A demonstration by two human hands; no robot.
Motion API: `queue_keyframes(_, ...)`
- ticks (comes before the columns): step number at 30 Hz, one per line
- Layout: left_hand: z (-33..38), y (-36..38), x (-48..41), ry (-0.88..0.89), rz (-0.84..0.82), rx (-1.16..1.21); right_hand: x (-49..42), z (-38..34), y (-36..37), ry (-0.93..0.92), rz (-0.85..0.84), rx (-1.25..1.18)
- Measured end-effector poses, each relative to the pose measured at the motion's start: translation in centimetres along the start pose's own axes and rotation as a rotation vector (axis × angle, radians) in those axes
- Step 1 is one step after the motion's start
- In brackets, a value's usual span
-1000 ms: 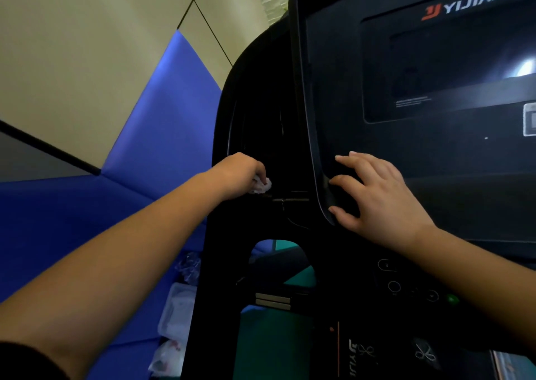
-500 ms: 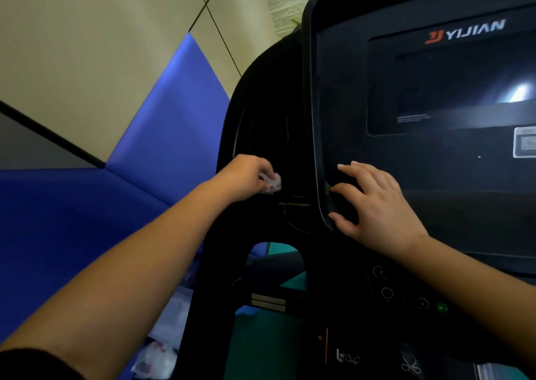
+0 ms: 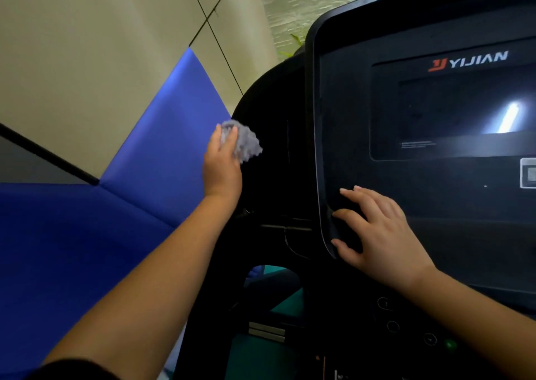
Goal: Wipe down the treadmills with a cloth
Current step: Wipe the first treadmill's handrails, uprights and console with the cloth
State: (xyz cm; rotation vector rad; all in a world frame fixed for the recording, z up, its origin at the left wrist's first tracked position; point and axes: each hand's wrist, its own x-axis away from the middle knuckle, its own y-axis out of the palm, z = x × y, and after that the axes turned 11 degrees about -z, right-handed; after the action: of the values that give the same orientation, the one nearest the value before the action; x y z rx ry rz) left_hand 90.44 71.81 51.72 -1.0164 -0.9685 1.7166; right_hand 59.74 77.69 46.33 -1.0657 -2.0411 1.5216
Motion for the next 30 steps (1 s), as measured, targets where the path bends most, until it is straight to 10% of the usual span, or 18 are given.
queue_keyframes(11, 7.9, -2.7, -10.1, 0.392, -0.189, -0.076, -0.1, 0.0, 0.0, 0.0, 0.012, 0.011)
queue_keyframes(30, -5.3, -0.6, 15.7, -0.161, -0.197, 0.119, 0.0, -0.5, -0.2, 0.013, 0.024, 0.041)
